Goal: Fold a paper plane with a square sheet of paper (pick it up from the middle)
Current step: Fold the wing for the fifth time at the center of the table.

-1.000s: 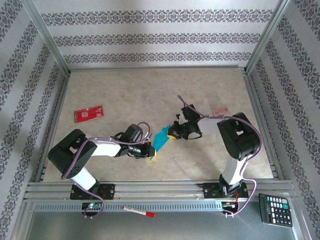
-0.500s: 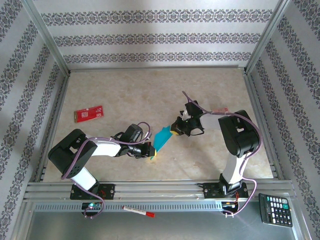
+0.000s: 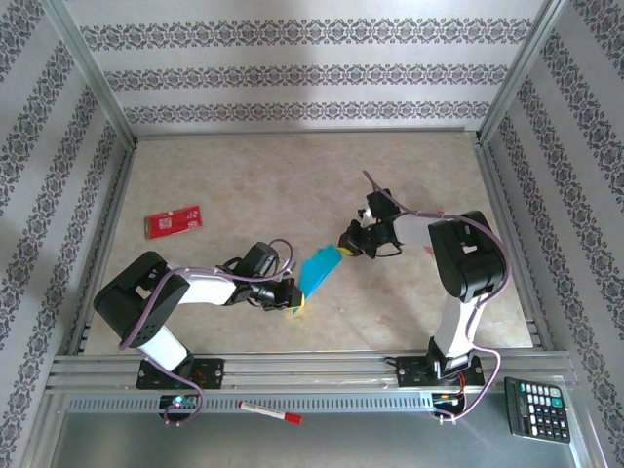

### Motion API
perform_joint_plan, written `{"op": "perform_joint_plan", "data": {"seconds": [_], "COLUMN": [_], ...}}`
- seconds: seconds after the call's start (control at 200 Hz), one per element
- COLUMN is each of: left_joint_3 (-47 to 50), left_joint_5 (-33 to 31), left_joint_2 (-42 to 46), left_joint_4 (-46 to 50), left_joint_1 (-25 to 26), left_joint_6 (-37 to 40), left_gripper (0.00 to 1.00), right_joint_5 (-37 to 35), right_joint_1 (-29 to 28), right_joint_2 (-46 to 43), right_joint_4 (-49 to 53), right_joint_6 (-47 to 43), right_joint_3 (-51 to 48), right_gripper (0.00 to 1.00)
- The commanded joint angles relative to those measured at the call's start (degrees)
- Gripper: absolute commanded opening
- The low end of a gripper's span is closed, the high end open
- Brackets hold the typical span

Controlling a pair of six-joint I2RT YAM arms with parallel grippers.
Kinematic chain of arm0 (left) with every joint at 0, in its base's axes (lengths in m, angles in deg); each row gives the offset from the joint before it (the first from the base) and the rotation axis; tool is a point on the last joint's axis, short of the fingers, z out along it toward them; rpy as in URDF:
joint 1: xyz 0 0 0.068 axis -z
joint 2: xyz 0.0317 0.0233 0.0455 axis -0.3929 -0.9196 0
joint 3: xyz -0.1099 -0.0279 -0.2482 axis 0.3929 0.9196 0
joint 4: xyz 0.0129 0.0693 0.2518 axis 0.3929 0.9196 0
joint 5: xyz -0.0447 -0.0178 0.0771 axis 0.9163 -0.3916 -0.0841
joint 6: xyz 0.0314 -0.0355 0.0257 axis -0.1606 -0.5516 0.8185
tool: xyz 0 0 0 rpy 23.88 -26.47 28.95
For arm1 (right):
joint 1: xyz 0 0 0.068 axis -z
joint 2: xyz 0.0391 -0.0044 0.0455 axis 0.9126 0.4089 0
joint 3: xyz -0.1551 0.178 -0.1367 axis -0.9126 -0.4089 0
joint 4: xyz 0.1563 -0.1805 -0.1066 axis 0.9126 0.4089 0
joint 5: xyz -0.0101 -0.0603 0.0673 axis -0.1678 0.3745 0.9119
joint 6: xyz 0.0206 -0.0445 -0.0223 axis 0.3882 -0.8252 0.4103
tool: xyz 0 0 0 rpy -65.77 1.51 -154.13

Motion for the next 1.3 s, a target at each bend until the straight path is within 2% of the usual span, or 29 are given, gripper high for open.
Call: {"op": "perform_joint_plan", "data": {"seconds": [0.0, 0.075, 0.14, 0.26, 0.385, 0.44, 0.63, 0.824, 0.949, 1.114, 1.294], "left_joint_3": [0.7, -1.32, -3.5, -5.51, -2.56, -1.54, -3.09, -2.66, -1.78, -1.18, -0.91], "left_joint_5": [-1.19, -0.34, 0.15, -0.77, -6.17, -7.82, -8.12, -6.88, -5.87, -5.49, -5.49], "left_joint_2": [-0.96, 0.39, 2.38, 8.49, 17.27, 20.16, 20.84, 21.0, 20.67, 21.1, 21.73], "left_joint_4": [10.13, 9.71, 9.82, 10.25, 12.56, 14.82, 20.35, 17.87, 17.39, 18.22, 18.75], "left_joint_1": [-0.32, -0.32, -0.39, -2.47, -10.13, -14.07, -24.64, -26.27, -26.41, -26.33, -26.33], "left_joint_6": [0.29, -0.2, -0.41, -0.75, -2.43, -2.33, 1.97, 2.74, 3.18, 4.15, 4.52], "left_gripper": [0.01, 0.08, 0.18, 0.34, 0.42, 0.45, 0.48, 0.52, 0.53, 0.53, 0.54], "right_joint_5": [-12.28, -11.5, -12.32, -17.68, -29.53, -35.32, -49.91, -56.09, -59.38, -62.29, -62.58], "right_joint_1": [4.48, 4.07, 3.01, -1.79, -11.1, -16.26, -29.79, -37.38, -39.17, -40.39, -40.62], "right_joint_2": [-1.17, -4.75, -8.19, -15.44, -21.04, -21.83, -17.3, -6.32, -0.53, 1.46, -0.41], "right_joint_4": [-1.28, -0.77, 0.87, 5.35, 11.06, 13.72, 19.53, 23.96, 28.72, 32.74, 32.69], "right_joint_6": [-2.98, -4.65, -6.52, -9.0, -7.82, -6.39, 1.03, 3.64, 3.99, 4.58, 4.84], "right_joint_3": [1.57, 1.36, 0.65, -2.4, -4.34, -3.63, 1.92, 10.75, 15.95, 17.8, 16.46], "right_gripper": [0.05, 0.07, 0.1, 0.16, 0.29, 0.38, 0.69, 0.9, 0.92, 0.91, 0.8]}}
